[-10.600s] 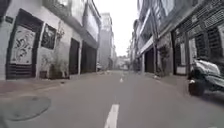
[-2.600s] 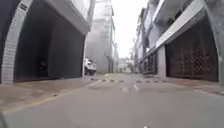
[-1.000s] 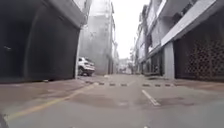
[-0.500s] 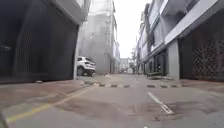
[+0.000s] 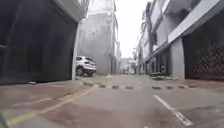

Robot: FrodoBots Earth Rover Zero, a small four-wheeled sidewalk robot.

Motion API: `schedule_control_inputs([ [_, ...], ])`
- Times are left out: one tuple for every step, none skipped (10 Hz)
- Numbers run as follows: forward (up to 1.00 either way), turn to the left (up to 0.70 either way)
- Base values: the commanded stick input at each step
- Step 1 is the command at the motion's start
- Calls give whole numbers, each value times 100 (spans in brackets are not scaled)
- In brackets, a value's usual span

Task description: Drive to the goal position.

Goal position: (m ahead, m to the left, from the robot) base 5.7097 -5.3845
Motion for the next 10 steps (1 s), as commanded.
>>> schedule_control_inputs([
  [85, -21],
  [85, -20],
  [85, -19],
  [85, -19],
  [85, -19],
  [85, -19],
  [85, -19],
  [85, -19],
  [85, -19],
  [85, -19],
])
